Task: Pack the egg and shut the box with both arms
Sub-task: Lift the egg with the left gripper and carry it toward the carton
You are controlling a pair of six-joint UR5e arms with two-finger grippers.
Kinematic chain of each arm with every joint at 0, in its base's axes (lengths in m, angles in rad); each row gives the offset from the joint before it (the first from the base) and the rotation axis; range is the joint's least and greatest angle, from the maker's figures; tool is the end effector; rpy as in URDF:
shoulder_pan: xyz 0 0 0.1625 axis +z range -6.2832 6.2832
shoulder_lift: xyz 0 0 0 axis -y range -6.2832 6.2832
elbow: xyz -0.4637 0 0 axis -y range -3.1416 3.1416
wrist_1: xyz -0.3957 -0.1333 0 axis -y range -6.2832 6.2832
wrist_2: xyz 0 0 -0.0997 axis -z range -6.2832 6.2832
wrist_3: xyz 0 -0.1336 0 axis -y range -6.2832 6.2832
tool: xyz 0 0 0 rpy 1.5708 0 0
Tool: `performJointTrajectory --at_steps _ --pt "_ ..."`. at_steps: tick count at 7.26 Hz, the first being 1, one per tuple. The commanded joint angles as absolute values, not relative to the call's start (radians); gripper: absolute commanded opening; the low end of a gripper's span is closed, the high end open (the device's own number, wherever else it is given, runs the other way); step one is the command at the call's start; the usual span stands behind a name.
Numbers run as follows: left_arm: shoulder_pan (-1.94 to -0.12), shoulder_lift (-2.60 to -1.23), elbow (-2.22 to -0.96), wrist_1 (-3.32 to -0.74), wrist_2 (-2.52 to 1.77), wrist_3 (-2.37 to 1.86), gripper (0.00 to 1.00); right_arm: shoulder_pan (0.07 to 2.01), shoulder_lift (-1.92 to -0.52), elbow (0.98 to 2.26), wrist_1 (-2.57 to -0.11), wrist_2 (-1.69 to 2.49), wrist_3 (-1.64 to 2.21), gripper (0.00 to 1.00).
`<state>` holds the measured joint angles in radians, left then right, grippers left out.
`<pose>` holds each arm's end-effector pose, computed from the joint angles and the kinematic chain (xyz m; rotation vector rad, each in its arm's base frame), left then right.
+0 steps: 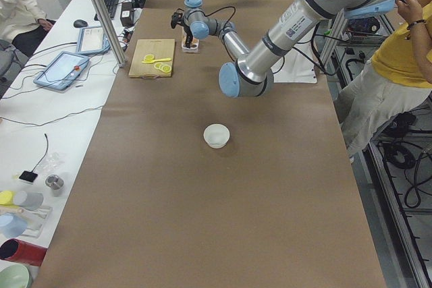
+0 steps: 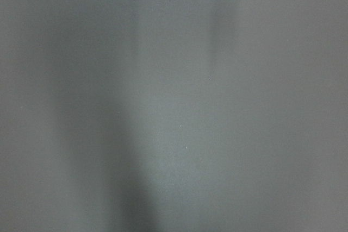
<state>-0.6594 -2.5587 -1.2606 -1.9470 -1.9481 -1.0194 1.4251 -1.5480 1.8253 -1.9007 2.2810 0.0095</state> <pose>0.6224 -0.5888 0.1443 0.3111 1.0488 0.1017 -0.0248 -0.4870 0.6242 -0.1053 -0.7044 -0.1117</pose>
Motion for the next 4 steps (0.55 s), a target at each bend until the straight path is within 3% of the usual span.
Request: performJointTrajectory --at_steps 1,4 --pt "-0.635 -2.618 -1.182 -1.951 -1.883 -0.922 0.12 1.424 -1.543 1.822 -1.901 2.281 0.011 1.0" --pt "-0.569 -2.641 -1.117 -1.973 -1.786 -0.839 0.11 1.424 -1.545 1.819 -1.901 2.279 0.009 1.0"
